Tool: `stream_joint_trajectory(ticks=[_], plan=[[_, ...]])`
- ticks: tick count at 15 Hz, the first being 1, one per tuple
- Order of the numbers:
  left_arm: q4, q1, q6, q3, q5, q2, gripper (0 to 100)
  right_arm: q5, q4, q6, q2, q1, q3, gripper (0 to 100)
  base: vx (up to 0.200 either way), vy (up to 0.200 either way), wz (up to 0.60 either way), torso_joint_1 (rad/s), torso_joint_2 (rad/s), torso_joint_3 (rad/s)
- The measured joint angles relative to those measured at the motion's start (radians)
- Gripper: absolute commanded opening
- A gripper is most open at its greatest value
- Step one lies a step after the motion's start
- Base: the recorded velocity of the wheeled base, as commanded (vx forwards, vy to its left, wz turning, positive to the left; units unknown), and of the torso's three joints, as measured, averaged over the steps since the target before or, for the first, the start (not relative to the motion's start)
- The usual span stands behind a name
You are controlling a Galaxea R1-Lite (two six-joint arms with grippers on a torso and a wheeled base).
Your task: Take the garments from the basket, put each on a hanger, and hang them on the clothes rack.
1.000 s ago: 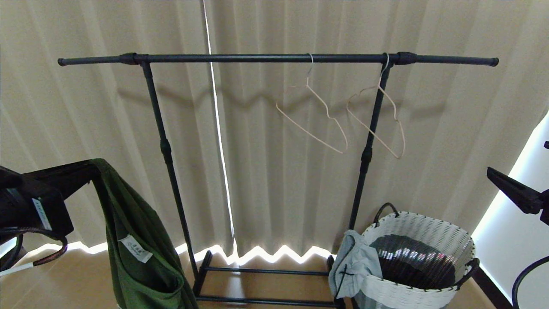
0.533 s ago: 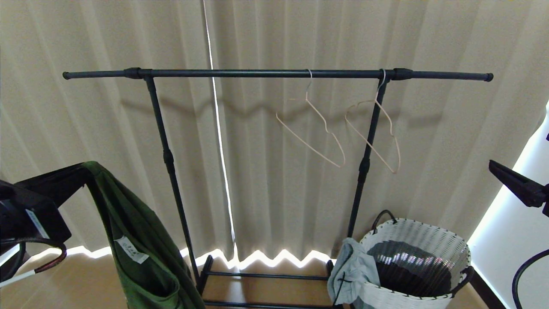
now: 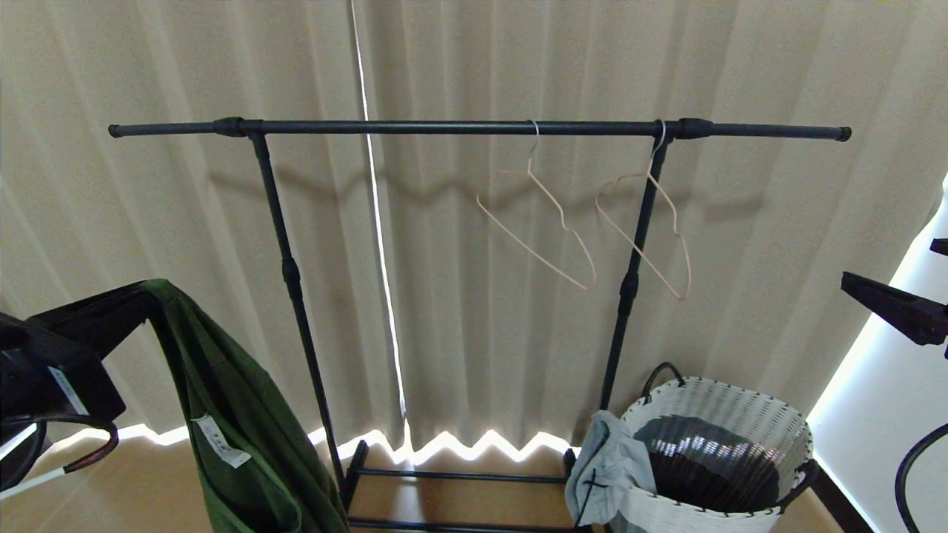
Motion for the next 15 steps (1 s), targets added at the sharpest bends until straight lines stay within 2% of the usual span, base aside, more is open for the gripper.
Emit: stream_joint_trajectory(ticks=[3, 15], plan=[[0.001, 0.000, 0.001, -0.003, 0.001, 0.015, 0, -0.002, 0.144, 0.007, 0.004, 0.007, -0.071, 100, 0.200, 0.000, 0.00, 0.002, 0.00, 0.002], [-0.003, -0.001, 0.001, -0.001, 0.000, 0.085, 0, -0.010, 0.159, 0.007, 0.038, 0.009, -0.081, 100, 0.200, 0.000, 0.00, 0.000, 0.00, 0.002]])
